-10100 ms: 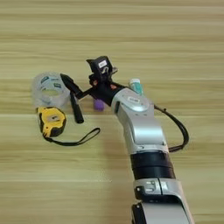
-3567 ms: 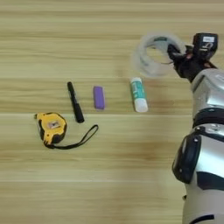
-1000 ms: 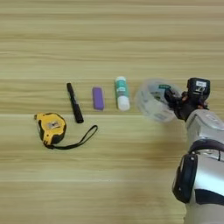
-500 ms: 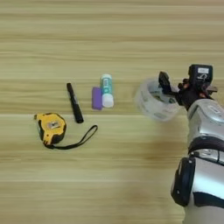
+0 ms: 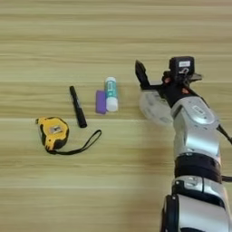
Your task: Move the objects on the table
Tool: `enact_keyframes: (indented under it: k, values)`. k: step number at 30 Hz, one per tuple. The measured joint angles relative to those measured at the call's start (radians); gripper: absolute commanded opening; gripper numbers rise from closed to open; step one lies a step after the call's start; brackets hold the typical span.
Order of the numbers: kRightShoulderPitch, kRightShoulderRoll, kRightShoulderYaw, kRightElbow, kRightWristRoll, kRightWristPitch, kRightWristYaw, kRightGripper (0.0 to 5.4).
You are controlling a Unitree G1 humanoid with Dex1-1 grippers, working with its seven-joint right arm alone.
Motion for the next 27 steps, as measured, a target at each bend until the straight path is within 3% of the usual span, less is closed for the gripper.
enact_keyframes:
  k: [9,20,27]
  values:
    - [0.085,0.096,0.085,-0.208,0.002,0.064,0.003,5.35]
    - [0.122,0.157,0.134,-0.210,-0.009,0.060,0.001,5.35]
    - [0.116,0.186,0.144,-0.113,-0.034,0.026,-0.020,5.35]
